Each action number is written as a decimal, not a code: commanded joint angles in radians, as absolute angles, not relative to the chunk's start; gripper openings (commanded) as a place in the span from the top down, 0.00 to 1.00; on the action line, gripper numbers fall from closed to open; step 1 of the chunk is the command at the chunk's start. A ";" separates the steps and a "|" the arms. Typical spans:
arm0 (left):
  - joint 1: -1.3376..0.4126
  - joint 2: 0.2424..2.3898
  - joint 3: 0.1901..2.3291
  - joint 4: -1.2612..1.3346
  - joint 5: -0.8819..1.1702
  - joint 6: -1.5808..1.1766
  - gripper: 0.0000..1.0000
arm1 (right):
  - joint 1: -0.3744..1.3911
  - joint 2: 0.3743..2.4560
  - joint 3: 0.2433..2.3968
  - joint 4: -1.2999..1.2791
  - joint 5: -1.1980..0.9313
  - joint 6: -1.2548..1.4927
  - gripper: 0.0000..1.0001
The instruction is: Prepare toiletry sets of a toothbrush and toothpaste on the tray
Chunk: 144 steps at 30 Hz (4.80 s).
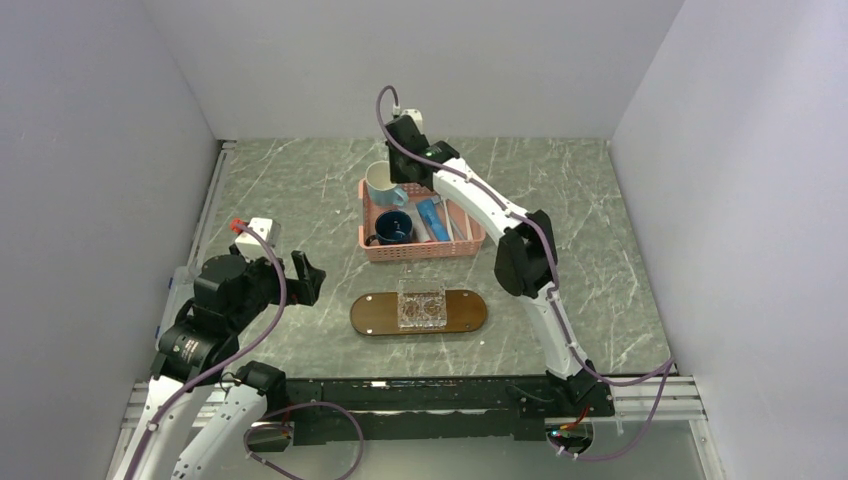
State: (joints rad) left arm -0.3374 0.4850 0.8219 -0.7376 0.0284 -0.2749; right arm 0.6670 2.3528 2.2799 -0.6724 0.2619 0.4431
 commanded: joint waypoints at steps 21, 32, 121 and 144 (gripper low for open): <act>-0.338 0.513 0.822 -0.712 0.003 -0.273 0.01 | 0.667 1.787 2.040 -0.633 0.407 0.299 1.00; -0.337 0.520 0.825 -0.716 0.003 -0.271 0.01 | 0.667 1.415 1.676 -0.703 0.428 0.313 1.00; -0.328 0.516 0.823 -0.713 -0.009 -0.267 0.01 | 0.693 1.043 0.905 -0.665 0.190 0.505 1.00; -0.324 0.516 0.823 -0.711 -0.009 -0.267 0.01 | 0.736 1.046 0.923 -0.676 0.236 0.522 0.88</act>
